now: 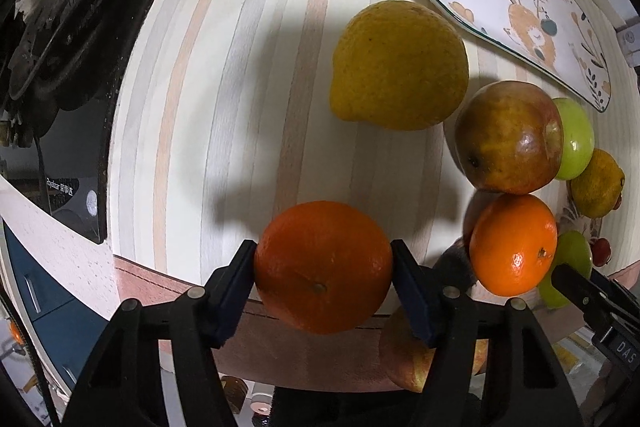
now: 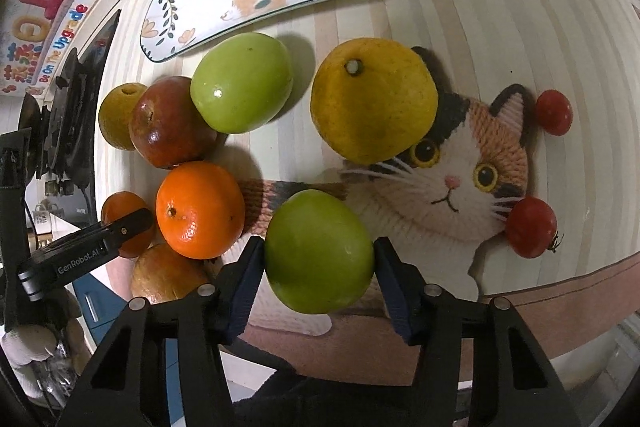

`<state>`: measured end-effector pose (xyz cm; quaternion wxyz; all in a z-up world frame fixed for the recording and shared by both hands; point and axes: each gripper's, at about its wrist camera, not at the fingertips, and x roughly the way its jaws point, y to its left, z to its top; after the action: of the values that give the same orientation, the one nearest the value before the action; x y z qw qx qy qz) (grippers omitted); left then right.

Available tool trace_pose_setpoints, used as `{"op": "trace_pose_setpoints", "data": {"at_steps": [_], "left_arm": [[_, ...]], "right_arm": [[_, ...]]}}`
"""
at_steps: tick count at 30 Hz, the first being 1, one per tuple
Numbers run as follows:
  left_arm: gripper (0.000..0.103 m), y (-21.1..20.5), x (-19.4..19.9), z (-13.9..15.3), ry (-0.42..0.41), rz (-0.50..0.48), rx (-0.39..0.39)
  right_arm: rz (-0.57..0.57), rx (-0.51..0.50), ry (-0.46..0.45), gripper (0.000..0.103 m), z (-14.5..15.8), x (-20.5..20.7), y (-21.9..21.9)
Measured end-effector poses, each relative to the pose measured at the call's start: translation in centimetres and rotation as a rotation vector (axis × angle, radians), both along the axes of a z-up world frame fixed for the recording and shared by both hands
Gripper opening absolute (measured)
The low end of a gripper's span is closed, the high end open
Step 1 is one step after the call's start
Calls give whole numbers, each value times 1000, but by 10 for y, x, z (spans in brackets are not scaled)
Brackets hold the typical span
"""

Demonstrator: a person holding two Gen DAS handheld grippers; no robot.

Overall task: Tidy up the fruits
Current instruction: 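Carry the green apple and orange onto the floral plate and open both tools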

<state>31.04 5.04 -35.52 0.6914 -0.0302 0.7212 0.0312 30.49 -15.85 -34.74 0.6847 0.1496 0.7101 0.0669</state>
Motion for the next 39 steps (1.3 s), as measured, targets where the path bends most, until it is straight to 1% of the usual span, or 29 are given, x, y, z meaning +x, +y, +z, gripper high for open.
{"op": "trace_pose_setpoints", "data": {"at_steps": [3, 5, 6, 9, 12, 14, 18, 20, 22, 25, 27, 28, 31, 33, 35, 39], "left_arm": [[63, -5, -5, 3, 0, 5, -5], [63, -6, 0, 8, 1, 5, -7], [63, 1, 8, 10, 0, 5, -10], [63, 3, 11, 19, -13, -1, -15], [63, 1, 13, 37, -39, -11, -36], [63, -2, 16, 59, -72, -18, -68], [63, -19, 36, 102, -145, -46, -135], [63, -30, 58, 120, -175, -64, -173], [63, -42, 83, 127, -189, -76, -193], [63, -53, 128, 122, -194, -86, -188], [63, -59, 158, 106, -166, -73, -200], [63, -63, 176, 94, -141, -64, -204], [63, -75, 211, 65, -83, -53, -199], [63, -78, 226, 47, -46, -45, -201], [63, -81, 236, 36, -18, -37, -216], [63, -81, 244, 19, 29, -22, -240]], "right_arm": [[3, -6, -11, 58, 1, -1, 2], [8, -4, -16, 58, 4, -5, -1], [7, 0, -20, 58, 6, -4, 0], [10, 13, -36, 58, 15, -4, -5], [3, 44, -61, 58, 33, -2, -10], [-2, 73, -86, 58, 50, 2, -14], [-8, 104, -168, 58, 88, 34, -21], [-10, 95, -199, 58, 98, 55, -22], [-5, 69, -233, 58, 101, 82, -23], [10, 16, -244, 58, 86, 130, -23], [25, -21, -237, 58, 72, 159, -17], [30, -31, -228, 58, 64, 172, -15], [43, -50, -202, 58, 46, 197, -12], [55, -66, -187, 58, 37, 212, -12], [68, -73, -177, 58, 30, 223, -15], [86, -80, -157, 58, 21, 232, -12]]}}
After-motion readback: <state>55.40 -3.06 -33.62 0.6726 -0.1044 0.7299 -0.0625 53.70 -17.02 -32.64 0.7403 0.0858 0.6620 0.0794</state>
